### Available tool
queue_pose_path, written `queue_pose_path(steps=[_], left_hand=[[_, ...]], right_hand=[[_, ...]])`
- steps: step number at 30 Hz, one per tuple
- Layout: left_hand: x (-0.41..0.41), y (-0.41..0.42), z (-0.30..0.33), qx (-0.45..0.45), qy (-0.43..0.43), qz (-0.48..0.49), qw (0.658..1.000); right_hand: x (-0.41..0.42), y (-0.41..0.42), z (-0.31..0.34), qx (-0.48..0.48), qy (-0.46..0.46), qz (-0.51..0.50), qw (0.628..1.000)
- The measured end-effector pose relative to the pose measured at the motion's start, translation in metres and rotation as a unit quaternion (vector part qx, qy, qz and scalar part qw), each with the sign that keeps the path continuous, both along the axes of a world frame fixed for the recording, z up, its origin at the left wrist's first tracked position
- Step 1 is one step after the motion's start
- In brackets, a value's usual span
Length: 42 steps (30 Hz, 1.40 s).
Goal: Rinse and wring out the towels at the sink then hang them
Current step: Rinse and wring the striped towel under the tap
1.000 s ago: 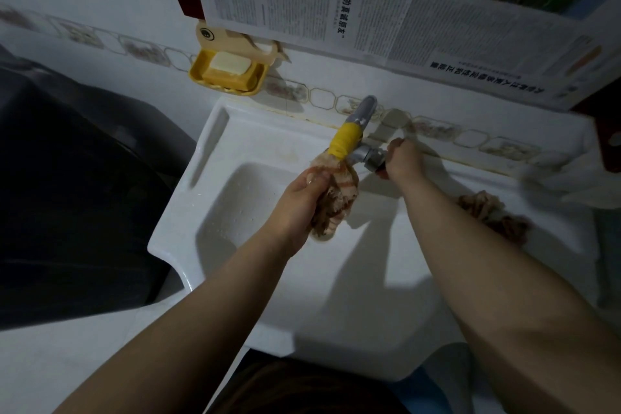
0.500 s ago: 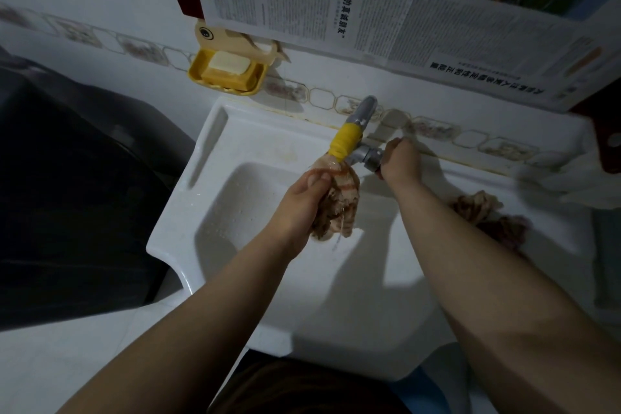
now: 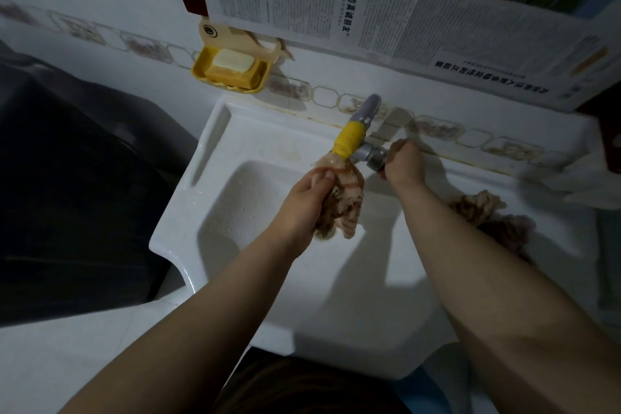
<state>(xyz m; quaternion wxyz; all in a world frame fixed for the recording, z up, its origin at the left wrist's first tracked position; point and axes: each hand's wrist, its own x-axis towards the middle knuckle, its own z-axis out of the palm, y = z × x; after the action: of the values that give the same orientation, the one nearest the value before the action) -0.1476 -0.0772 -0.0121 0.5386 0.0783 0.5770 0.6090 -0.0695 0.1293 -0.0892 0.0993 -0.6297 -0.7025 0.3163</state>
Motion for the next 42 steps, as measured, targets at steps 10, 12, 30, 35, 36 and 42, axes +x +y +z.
queue_pose_path(steps=[10,12,30,35,36,42], left_hand=[[-0.001,-0.002,0.001,-0.006,0.0,0.013,1.0],[-0.003,-0.005,-0.003,0.003,-0.003,0.019,1.0],[-0.009,-0.027,-0.029,0.021,-0.125,0.059,0.99],[-0.018,-0.03,-0.036,-0.088,0.244,0.003,0.966],[-0.022,-0.03,-0.04,-0.077,0.321,0.005,0.944],[-0.036,-0.008,-0.041,-0.075,0.264,0.091,0.957]], right_hand=[[0.0,-0.018,0.024,-0.101,0.058,-0.042,0.992],[0.0,-0.039,0.044,-0.148,0.046,-0.019,0.988],[-0.008,-0.123,0.06,-0.181,0.125,0.18,0.959],[-0.015,-0.108,0.072,-0.31,0.331,-0.005,0.891],[-0.015,-0.107,0.072,-0.293,0.319,0.009,0.901],[-0.02,-0.088,0.083,-0.142,0.152,0.157,0.965]])
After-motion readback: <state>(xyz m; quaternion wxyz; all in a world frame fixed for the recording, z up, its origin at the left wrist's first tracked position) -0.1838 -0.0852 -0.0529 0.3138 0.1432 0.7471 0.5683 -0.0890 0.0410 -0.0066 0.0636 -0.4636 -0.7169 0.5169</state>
